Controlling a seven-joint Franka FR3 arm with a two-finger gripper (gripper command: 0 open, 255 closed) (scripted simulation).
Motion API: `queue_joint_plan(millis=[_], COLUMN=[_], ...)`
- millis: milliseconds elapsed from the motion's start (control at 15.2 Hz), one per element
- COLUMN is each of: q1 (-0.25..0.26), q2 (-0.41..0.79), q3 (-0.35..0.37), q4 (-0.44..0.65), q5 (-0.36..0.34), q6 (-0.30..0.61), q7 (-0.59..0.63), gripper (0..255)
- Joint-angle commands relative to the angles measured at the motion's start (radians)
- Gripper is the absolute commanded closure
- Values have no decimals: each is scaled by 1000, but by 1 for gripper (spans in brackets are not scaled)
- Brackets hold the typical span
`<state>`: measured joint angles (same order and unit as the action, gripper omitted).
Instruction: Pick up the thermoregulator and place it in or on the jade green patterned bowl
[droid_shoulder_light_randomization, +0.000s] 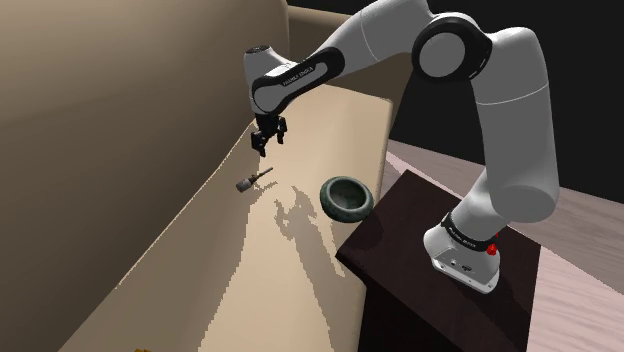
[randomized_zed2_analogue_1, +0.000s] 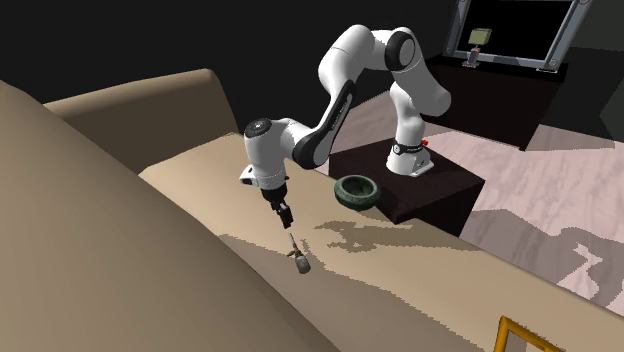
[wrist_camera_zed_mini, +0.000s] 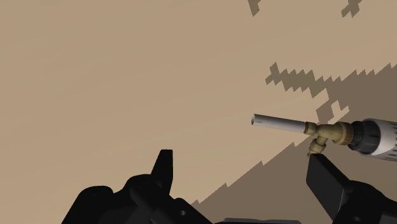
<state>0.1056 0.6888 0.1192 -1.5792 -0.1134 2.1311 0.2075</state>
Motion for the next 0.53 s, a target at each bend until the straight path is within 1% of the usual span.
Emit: queue_joint_plan(millis=[0,198,264,462], q1=[0,0,0,0], q2=[0,0,0,0], q3=[0,0,0,0], q4=[-1,0,0,0], q5=[0,0,0,0], q6=[1,1,1,1], q7=[0,0,0,0], gripper=[0,0,255,255])
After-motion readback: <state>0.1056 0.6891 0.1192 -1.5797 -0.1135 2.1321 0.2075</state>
